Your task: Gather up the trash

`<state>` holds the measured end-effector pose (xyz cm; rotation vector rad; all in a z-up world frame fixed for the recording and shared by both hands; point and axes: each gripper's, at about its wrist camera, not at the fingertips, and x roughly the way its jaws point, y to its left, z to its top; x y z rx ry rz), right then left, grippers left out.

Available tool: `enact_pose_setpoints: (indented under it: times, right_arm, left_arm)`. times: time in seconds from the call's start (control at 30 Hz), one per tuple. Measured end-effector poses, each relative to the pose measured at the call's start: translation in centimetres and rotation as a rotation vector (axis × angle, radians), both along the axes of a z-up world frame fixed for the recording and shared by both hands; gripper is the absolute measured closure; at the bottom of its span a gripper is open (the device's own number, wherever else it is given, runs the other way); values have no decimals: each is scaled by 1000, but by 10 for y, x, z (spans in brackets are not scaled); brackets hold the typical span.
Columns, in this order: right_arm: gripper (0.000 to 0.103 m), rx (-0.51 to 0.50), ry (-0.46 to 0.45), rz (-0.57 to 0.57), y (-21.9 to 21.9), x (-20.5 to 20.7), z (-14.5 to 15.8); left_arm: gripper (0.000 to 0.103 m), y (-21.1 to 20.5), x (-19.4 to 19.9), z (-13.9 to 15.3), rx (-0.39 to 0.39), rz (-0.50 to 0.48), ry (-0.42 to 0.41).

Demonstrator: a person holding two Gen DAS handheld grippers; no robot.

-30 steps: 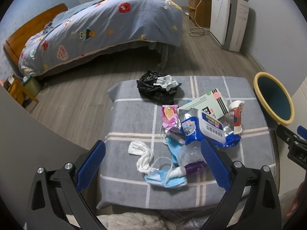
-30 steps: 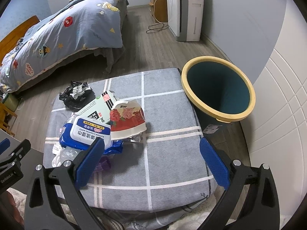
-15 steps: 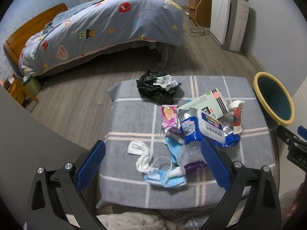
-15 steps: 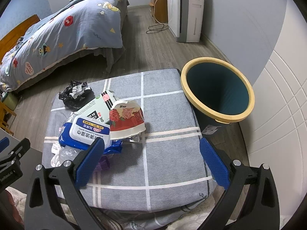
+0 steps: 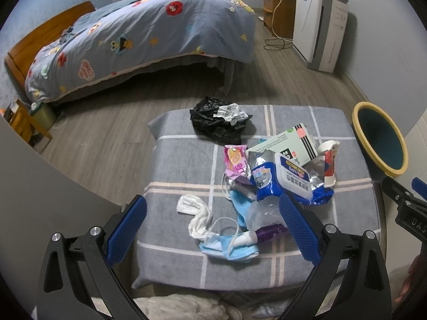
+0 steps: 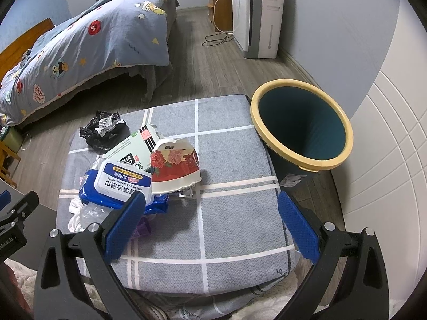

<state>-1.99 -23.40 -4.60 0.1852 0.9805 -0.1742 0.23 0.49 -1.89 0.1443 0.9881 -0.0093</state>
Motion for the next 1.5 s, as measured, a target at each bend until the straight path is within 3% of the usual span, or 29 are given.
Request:
enact_pose_setpoints:
  times: [0.63, 0.8, 1.07, 1.2, 1.37, 1.5]
  right_arm:
    - [5, -2, 0, -21, -1, 9, -6]
    - [5, -27, -31, -70, -5, 15, -2]
    - [5, -73, -69, -63, -13, 35, -1]
    - [5, -44, -14, -9, -14, 53, -10]
    - [5, -6, 21, 14, -17, 71, -28]
    - [5, 10, 11, 41, -11, 80, -37]
  left_arm:
    - [5, -4, 5, 5, -56, -31, -13]
    - [5, -8, 8, 18, -62, -67, -103]
    - [5, -19, 53, 41, 29, -122, -230]
    - [5, -21, 80, 41, 15, -156, -281]
    - [5, -18, 121, 31, -38, -175, -250]
    - [5, -19, 146, 13, -15, -187, -187]
